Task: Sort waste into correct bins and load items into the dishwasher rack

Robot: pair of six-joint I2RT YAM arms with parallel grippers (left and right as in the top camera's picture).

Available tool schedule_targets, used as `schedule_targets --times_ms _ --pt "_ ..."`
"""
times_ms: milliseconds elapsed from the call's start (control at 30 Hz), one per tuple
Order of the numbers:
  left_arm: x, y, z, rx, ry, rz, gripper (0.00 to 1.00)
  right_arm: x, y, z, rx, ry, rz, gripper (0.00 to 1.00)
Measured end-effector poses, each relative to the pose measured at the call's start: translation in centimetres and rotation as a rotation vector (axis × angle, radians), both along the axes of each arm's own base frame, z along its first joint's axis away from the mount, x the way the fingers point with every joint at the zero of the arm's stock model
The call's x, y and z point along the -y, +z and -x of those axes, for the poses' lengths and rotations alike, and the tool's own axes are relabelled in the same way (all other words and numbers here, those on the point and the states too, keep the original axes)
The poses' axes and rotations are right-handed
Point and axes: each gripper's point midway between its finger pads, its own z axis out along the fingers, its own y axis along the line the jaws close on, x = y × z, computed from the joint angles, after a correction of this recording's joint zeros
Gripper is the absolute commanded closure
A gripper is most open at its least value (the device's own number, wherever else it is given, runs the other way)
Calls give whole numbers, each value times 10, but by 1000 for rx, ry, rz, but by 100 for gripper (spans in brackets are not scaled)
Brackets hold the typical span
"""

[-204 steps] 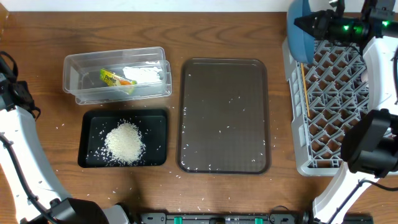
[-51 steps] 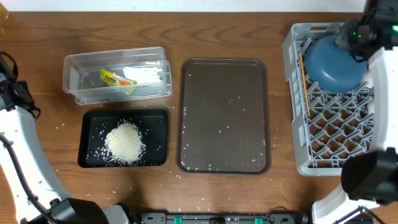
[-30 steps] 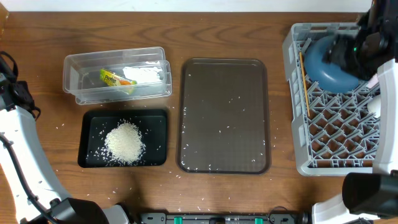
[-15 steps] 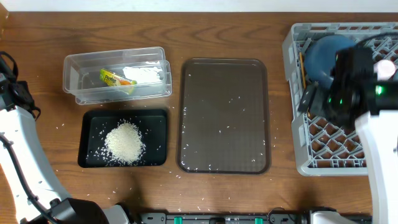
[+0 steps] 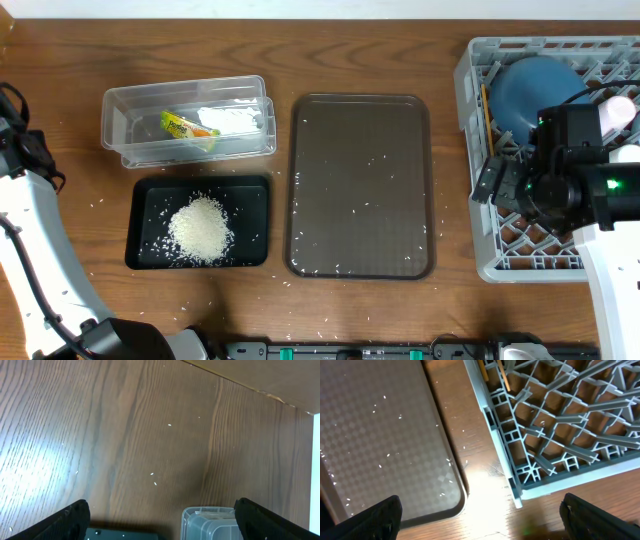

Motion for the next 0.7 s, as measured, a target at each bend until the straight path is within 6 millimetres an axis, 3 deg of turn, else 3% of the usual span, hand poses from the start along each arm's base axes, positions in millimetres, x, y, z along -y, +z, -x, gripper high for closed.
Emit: schedule_targets --times_ms 233,333,533,700 --pt "0 0 0 0 0 0 5 -3 -5 -1 -1 26 2 1" --pt "0 0 0 0 0 0 5 -5 -15 -14 64 36 -1 1" --pt "0 0 0 0 0 -1 5 -15 -26 -43 391 156 -3 1" --pt "0 0 0 0 0 -1 5 -21 -33 -44 631 228 12 1"
